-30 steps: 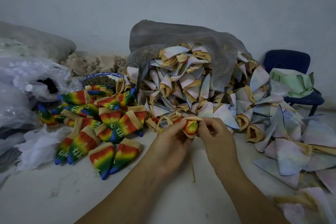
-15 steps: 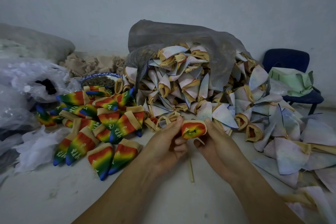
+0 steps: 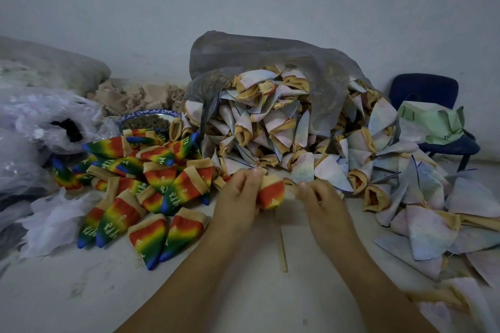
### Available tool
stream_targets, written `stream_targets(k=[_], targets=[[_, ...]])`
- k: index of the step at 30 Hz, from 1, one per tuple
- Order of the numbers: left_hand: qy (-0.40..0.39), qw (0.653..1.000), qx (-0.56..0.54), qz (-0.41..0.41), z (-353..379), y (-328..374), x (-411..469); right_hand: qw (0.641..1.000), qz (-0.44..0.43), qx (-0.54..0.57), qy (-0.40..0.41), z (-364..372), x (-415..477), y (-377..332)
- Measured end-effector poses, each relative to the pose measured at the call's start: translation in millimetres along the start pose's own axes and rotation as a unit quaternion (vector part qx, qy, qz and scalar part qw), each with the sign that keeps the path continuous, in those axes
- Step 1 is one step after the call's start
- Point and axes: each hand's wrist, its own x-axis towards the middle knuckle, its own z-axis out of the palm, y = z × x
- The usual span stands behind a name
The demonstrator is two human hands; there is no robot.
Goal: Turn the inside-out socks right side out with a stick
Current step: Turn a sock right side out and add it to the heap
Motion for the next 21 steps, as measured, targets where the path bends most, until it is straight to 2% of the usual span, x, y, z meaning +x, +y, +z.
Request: stream_targets(k=[2,4,6,9,11,13,16,18,21], targets=[[0.068,0.995,0.052,0.053,-5.1,-3.9,5.9,0.994,-0.030,-0.068,0.086,-9.9,7.2,8.4],[0.108,0.981,0.109,0.121,-8.7,-9.2,10.5,0.981,-0.031,-0.136,0.134,-18.2,14.1,18.7],[0.110,0.968,0.170,0.149,-9.5,-13.7,14.6,0.976,-0.015,-0.199,0.091,-20.4,17.2,27.4],[0.100,0.957,0.245,0.120,-11.4,-22.7,20.2,0.941,0.044,-0.335,-0.022,-14.7,10.5,37.6],[0.097,0.958,0.257,0.087,-14.6,-26.8,22.2,0.922,0.042,-0.384,-0.021,-13.6,9.1,39.4],[0.098,0.958,0.258,0.074,-16.6,-27.5,21.2,0.921,0.041,-0.388,-0.004,-13.7,9.3,36.6],[0.093,0.949,0.271,0.135,-14.9,-24.0,16.2,0.929,0.043,-0.366,0.031,-15.4,11.2,34.7],[0.046,0.934,0.307,0.176,-12.9,-21.6,12.3,0.941,0.026,-0.327,0.085,-18.1,11.9,31.9],[-0.060,0.894,0.406,0.177,-10.0,-25.0,9.9,0.954,-0.020,-0.222,0.201,-25.2,13.0,26.0]])
